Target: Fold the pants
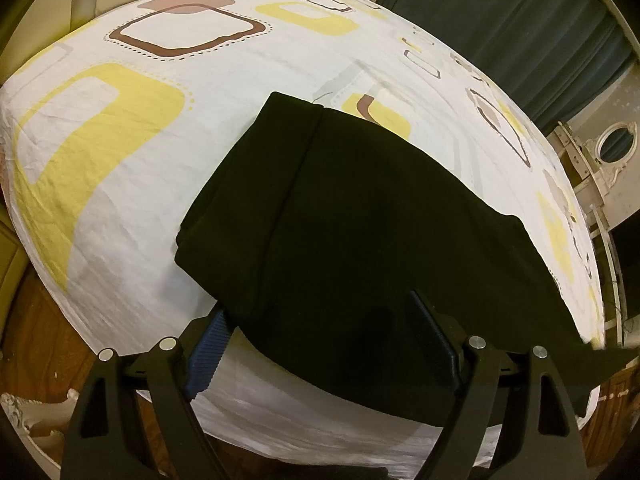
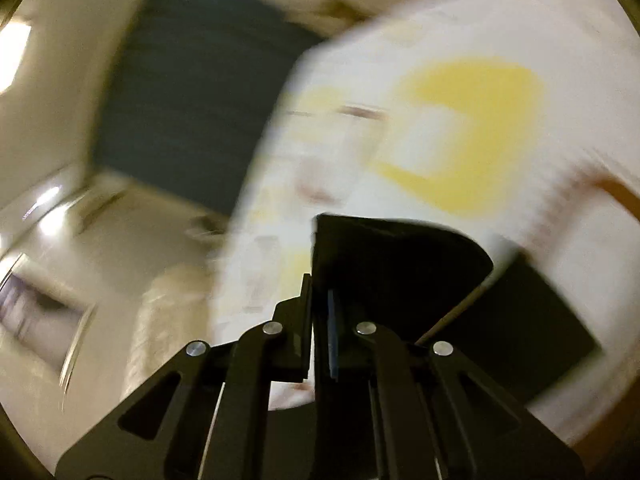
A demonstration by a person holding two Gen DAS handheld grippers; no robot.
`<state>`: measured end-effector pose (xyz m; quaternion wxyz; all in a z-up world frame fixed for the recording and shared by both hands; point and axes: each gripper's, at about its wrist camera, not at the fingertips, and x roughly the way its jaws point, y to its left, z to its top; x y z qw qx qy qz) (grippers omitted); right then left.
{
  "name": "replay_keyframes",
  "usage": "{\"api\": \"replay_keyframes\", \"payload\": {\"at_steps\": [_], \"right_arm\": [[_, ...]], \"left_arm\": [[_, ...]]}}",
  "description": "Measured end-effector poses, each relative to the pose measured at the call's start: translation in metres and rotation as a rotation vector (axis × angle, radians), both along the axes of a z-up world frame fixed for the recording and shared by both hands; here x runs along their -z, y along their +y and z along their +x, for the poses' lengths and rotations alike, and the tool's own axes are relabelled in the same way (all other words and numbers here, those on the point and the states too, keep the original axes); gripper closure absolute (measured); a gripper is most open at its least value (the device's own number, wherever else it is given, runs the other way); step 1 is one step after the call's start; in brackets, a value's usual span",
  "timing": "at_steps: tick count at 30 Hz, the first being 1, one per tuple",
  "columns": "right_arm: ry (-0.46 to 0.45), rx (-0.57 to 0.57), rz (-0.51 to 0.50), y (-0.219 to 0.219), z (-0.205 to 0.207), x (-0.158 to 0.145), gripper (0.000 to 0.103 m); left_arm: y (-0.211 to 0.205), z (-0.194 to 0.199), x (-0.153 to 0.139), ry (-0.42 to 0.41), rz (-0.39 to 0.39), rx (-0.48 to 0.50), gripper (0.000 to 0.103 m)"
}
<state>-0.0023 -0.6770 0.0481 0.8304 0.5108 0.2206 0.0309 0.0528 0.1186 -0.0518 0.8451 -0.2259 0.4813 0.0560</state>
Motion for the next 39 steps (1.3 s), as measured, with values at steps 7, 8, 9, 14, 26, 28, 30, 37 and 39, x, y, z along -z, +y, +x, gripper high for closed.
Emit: {"api": "replay_keyframes", "payload": {"at_steps": [7,8,9,14,26,28,30,37,39], "right_arm": [[0.008,-0.013,-0.119,-0.018,-0.056,0.037,0.097],[0.058,-0.002,-0.113,-0.023,-0.068,0.057,0.097],[0.107,0.010,-0.106,-0.029,-0.077,0.077,0.097],[0.236,0.050,-0.030,-0.034,-0.110,0.156,0.097],[0.260,0.041,-0.039,-0.043,-0.114,0.164,0.097],[0.263,0.043,-0.019,-0.043,-0.112,0.164,0.097],[0.266,0.040,-0.016,-0.043,-0.113,0.165,0.096],[0.332,0.072,-0.041,-0.050,-0.127,0.153,0.088],[0.347,0.098,-0.068,-0.057,-0.130,0.147,0.084]], "left_arm": [[-0.004,-0.001,0.005,0.010,0.009,0.012,0.019],[-0.005,-0.001,0.006,0.011,0.010,0.012,0.019],[-0.006,0.000,0.006,0.012,0.012,0.012,0.019],[-0.008,0.002,0.007,0.017,0.034,0.016,0.018],[-0.009,-0.001,0.003,-0.005,0.058,0.026,0.018],[-0.010,-0.004,-0.004,-0.027,0.072,0.027,0.018],[-0.009,-0.006,-0.012,-0.054,0.095,0.031,0.018],[-0.004,-0.005,-0.028,-0.108,0.108,0.021,0.018],[-0.004,-0.004,-0.029,-0.113,0.104,0.022,0.018]]}}
